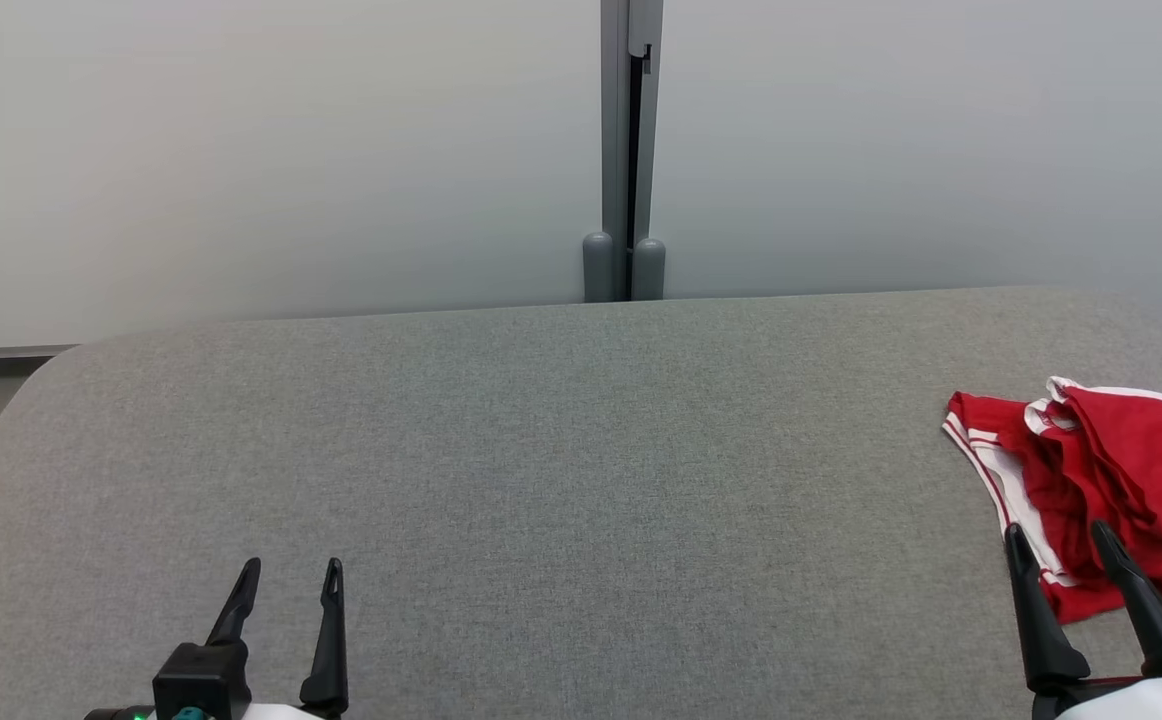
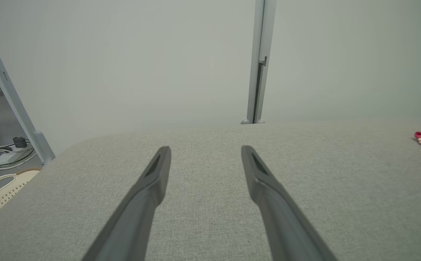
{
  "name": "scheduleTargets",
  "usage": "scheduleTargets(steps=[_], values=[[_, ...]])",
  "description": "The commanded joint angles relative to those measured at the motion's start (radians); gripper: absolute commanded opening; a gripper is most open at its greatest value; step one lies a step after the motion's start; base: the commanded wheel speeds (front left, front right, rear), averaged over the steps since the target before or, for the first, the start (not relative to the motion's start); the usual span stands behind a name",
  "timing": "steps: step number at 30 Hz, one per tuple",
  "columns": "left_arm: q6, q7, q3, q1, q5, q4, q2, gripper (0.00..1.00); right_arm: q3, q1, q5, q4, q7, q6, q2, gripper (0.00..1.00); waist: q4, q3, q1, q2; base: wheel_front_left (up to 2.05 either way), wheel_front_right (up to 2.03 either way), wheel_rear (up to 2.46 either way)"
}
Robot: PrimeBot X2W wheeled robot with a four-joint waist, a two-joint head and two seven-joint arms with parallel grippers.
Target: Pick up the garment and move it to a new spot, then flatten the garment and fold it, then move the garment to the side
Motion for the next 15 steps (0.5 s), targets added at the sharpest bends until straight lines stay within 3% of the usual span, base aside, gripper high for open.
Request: scheduleTargets(steps=[1, 4, 5, 8, 15], values=[[0.005, 0.003, -0.001, -0.012, 0.005, -0.001, 0.005, 1.00, 0.000, -0.011, 0.005, 0.005, -0.006, 0.000, -0.004, 1.00, 0.000, 0.001, 0.0000, -0.0001, 0.00, 0.00, 0.00], [0.006, 0.004, -0.007, -0.020, 0.008, -0.008, 0.007, 1.00, 0.000, -0.014, 0.011, 0.004, -0.005, 0.000, -0.002, 1.00, 0.001, 0.005, 0.0000, -0.0001, 0.00, 0.00, 0.00], [0.000, 0.005, -0.007, -0.003, 0.004, -0.003, 0.001, 0.00, 0.001, 0.000, 0.007, 0.004, -0.001, 0.000, 0.001, 0.00, 0.000, 0.004, 0.0000, -0.0001, 0.00, 0.00, 0.00], [-0.001, 0.008, -0.013, 0.018, 0.000, 0.022, -0.011, 0.00, 0.004, 0.011, 0.010, 0.033, 0.000, 0.000, 0.009, 0.00, 0.000, 0.005, 0.0000, -0.0001, 0.00, 0.00, 0.00], [-0.031, 0.035, 0.023, 0.000, -0.128, 0.026, -0.025, 0.00, -0.004, -0.021, 0.145, 0.069, 0.003, 0.000, 0.013, 0.00, -0.002, 0.010, 0.0000, -0.0001, 0.00, 0.00, 0.00]])
